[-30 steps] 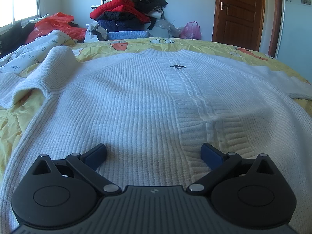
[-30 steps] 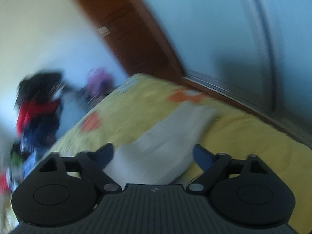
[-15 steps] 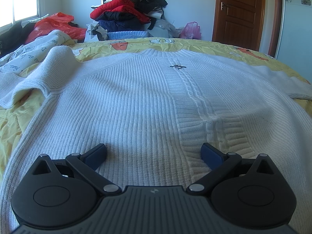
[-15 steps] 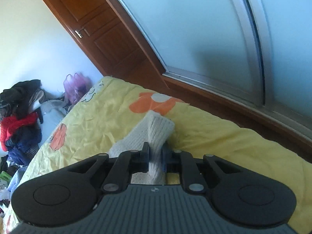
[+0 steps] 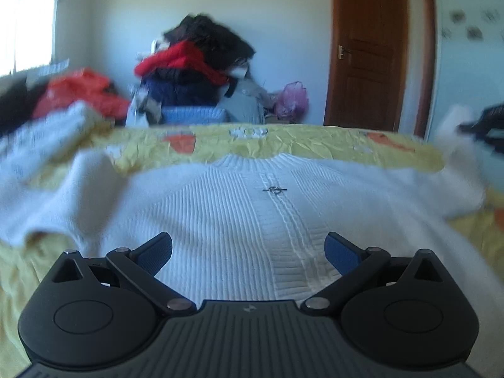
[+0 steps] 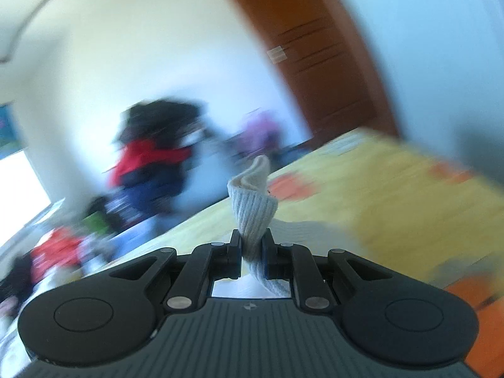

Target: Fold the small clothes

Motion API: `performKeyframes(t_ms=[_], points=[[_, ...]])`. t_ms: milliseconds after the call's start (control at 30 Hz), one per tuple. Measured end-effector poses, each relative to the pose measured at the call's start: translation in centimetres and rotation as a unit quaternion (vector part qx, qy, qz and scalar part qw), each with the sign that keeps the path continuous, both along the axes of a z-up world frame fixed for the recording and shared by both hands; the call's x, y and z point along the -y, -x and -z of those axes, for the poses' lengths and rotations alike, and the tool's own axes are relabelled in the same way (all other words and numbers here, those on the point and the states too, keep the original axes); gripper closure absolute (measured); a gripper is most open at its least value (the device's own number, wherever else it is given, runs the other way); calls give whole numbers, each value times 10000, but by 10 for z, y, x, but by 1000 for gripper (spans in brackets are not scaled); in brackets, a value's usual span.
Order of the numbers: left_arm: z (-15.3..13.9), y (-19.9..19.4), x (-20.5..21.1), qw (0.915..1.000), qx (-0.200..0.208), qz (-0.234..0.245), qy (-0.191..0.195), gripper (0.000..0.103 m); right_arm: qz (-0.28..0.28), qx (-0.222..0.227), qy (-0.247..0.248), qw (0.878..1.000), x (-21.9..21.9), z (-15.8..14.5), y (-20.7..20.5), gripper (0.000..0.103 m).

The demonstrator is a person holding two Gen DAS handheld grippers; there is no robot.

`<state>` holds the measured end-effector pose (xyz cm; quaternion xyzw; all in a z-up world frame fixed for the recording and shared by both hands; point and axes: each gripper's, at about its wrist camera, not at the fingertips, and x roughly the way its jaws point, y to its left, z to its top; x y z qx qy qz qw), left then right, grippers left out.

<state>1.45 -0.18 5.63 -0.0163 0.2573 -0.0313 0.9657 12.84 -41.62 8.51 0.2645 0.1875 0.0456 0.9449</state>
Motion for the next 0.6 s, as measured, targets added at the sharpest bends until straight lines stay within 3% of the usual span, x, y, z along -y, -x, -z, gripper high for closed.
performKeyframes(t_ms=[100,167,267,300,367,400,500,600], points=[[4,1,-5,9992,-200,-3,348,0,-756,-121,-131,9970,-71,11,-12,87],[7,7,-3,9992,-213,47,329,0,-1112,-290,66,9934,-119,22,-21,87],[7,21,-4,9994,-167,256,158,0,-1197,-462,1068,9860,-170,52,-35,83],[5,23,-5,9993,-140,319,107,0,-1171,-647,1245,9832,-177,61,-38,73],[3,22,-4,9990,-94,439,67,0,-1252,-939,1054,9820,-179,66,-34,63],[1,22,-4,9986,-83,513,126,0,-1303,-862,837,9842,-171,64,-27,59],[-1,1,4,9970,-176,653,376,0,-1273,-487,579,9890,-149,51,15,57],[0,-35,20,9921,-477,834,810,0,-1373,-570,266,9885,-128,56,37,57]])
